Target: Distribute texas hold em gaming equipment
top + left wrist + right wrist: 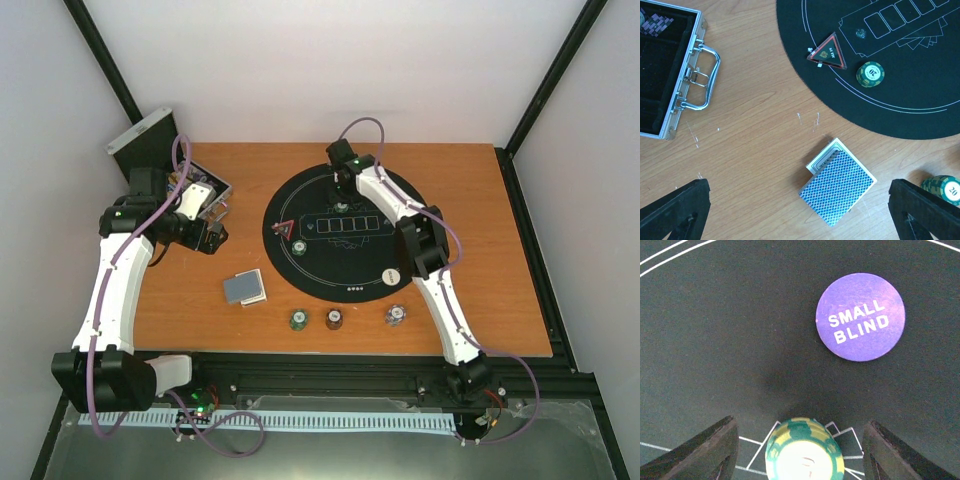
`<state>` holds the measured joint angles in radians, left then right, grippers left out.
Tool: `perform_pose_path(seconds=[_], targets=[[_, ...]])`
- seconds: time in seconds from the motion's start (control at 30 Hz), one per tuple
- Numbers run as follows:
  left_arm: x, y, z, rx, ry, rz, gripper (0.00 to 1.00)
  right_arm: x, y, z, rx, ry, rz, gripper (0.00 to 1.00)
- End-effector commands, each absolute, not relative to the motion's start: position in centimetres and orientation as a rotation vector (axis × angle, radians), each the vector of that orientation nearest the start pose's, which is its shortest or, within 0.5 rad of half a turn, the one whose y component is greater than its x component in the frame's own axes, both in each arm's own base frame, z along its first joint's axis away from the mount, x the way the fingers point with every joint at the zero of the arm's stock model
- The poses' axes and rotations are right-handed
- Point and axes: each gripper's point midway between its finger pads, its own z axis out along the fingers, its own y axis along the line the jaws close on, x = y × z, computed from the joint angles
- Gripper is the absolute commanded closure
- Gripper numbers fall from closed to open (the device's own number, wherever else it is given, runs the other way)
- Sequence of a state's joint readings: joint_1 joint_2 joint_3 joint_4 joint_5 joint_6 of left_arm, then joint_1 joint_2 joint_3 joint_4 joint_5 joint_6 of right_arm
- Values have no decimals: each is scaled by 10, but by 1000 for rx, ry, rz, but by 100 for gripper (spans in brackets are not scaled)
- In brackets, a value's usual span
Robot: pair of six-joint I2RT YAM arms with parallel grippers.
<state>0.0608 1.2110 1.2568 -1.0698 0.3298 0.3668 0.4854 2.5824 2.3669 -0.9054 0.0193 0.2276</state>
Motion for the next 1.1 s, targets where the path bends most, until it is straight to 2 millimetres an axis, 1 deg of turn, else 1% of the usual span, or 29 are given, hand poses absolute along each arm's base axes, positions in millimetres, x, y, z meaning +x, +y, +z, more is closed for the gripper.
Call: perform_pose_path(seconds=[0.0,0.07,0.13,0.23,0.27,0.4,0.47,0.5,0.53,0.6,0.63,0.7,0.8,0.93,1.07], targets=[[300,-37,237,512,2449,-251,0,530,278,112,-365,2586,159,32],[299,-37,239,510,2451,-253,0,519,278,131,-385,2572,129,32],[298,-37,243,503,2443,-253,0,499,285,148,-422,2554,121,32],[298,-38,248,484,2438,-261,0,452,306,156,-523,2535,123,29],[299,-37,249,473,2440,-265,0,430,318,156,-571,2532,123,28],[301,-33,245,431,2454,-258,0,355,350,151,-682,2526,212,23],[300,-32,243,425,2460,-248,0,315,364,141,-748,2537,254,21],[300,-31,242,423,2462,-244,0,298,369,138,-781,2540,262,20],[299,-30,240,421,2465,-238,0,281,374,130,-821,2548,259,19],[298,-29,240,419,2465,-226,0,252,382,120,-889,2557,267,18],[297,-29,240,419,2464,-222,0,239,383,112,-916,2569,263,18],[296,-28,240,420,2460,-212,0,223,385,102,-941,2582,274,18],[294,-28,242,423,2450,-213,0,207,384,89,-962,2604,284,18],[293,-30,244,427,2445,-228,0,196,389,85,-994,2605,314,18],[294,-30,244,427,2444,-227,0,191,394,76,-1024,2622,319,18]])
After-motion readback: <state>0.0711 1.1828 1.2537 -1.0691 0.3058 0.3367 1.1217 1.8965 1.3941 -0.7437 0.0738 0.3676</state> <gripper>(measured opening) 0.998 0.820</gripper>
